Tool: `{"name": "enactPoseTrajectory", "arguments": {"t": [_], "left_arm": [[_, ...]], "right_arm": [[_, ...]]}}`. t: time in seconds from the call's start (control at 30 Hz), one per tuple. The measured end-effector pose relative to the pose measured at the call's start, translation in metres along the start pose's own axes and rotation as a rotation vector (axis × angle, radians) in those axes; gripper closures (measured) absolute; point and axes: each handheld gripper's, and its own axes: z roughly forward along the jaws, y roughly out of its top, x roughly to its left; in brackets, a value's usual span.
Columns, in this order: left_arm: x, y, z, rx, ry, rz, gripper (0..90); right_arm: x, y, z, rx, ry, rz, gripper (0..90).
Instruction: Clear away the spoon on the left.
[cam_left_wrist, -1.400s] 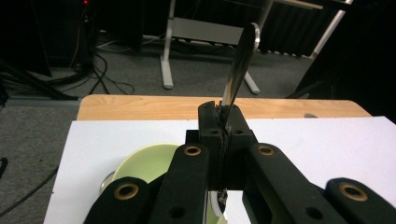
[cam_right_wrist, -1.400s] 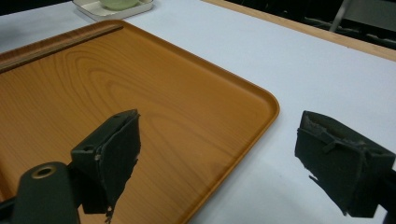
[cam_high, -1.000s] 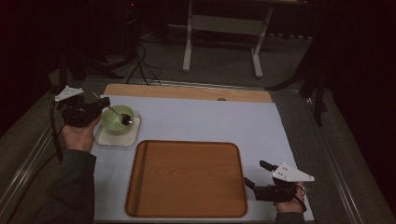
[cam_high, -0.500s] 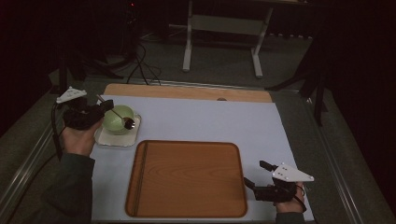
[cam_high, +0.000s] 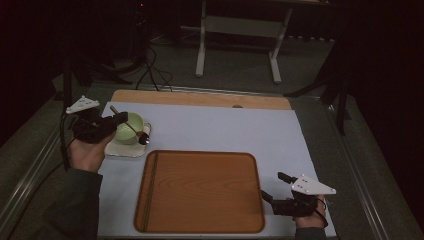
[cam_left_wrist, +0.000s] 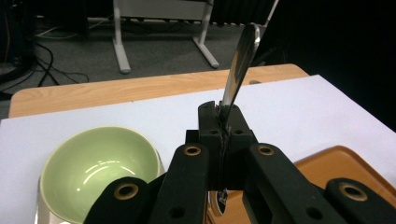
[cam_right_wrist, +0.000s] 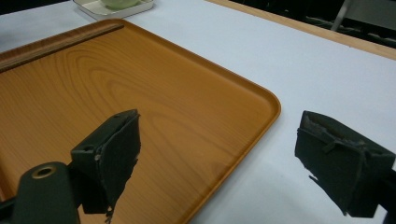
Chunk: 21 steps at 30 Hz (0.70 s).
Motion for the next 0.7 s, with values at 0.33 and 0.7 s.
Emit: {"name": "enactPoseTrajectory", "arguments": {"t": [0.33, 0.7], "left_arm": [[-0.01, -0.009, -0.001, 0.038, -0.036, 0.016, 89.6], [-0.021, -0.017, -0.001, 0.071, -0.064, 0.032, 89.6]], "right_arm": [[0.0, 0.0, 0.0, 0.001, 0.001, -0.002, 13.8], [0.0, 0.0, 0.0, 0.0, 0.0, 0.0, 13.8]]}}
